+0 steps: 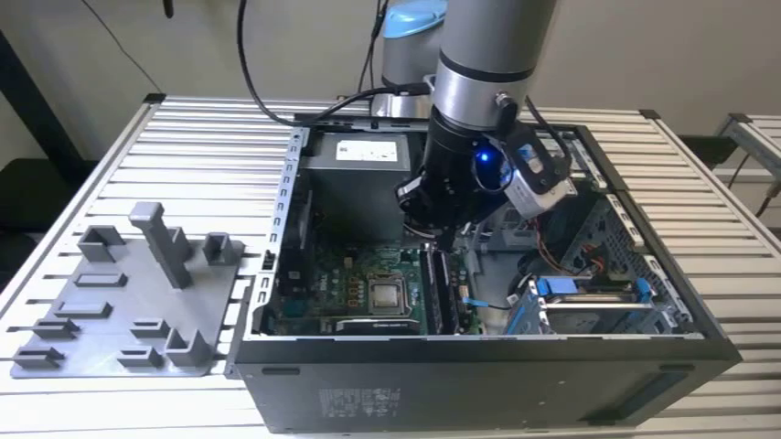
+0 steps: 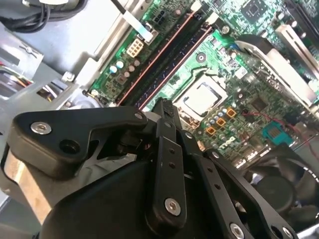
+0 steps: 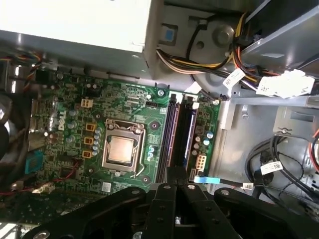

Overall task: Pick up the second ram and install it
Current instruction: 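Press down the second ram until it locks into place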

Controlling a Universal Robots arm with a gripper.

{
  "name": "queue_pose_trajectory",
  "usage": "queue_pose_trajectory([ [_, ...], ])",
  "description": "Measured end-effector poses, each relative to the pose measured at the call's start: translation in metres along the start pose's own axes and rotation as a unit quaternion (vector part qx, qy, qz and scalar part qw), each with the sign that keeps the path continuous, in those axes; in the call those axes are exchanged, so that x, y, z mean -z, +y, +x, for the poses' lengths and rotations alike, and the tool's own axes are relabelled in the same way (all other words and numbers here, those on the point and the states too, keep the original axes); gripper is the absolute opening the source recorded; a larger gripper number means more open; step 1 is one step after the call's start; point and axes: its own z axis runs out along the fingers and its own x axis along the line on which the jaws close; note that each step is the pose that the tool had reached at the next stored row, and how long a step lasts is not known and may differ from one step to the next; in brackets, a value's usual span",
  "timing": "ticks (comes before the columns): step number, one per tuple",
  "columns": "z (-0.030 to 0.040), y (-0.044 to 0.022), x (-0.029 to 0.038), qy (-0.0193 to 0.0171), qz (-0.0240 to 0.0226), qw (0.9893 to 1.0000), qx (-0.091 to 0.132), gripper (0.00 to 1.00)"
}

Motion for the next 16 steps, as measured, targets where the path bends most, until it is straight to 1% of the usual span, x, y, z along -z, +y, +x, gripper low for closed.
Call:
queue_pose_trajectory([
  [5,0.0003,0.0001,0.0,-0.0001,-0.0003,0.9996,0.028,0.11],
  [9,0.0007,0.0001,0.0,-0.0004,-0.0004,0.9987,0.052,0.11],
  [13,0.0009,0.0001,0.0,-0.0006,-0.0007,0.9967,0.081,0.11],
  [15,0.001,0.0001,0.0,-0.0006,-0.0009,0.9953,0.096,0.11],
  [16,0.0011,0.0002,0.0,-0.0007,-0.001,0.9944,0.105,0.11],
])
